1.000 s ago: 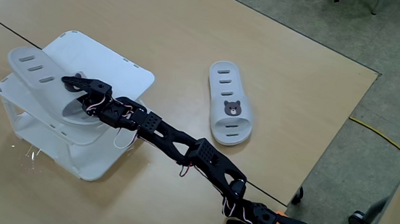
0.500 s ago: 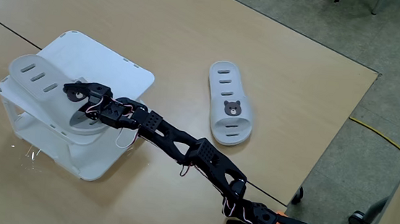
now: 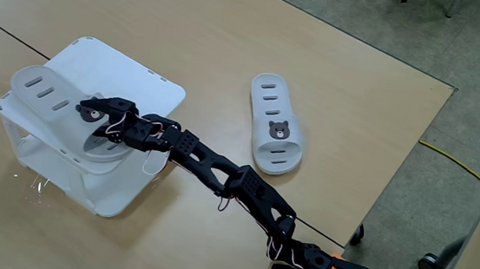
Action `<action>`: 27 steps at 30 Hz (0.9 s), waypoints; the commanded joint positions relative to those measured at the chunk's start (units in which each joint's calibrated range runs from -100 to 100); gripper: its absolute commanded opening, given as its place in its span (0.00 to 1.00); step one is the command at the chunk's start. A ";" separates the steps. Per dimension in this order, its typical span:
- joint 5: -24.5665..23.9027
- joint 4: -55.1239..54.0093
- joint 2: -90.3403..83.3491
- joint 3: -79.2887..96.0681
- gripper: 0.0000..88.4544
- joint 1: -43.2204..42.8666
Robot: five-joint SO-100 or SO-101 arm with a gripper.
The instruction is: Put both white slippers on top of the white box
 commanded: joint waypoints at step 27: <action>0.42 15.51 -46.73 14.94 0.15 1.28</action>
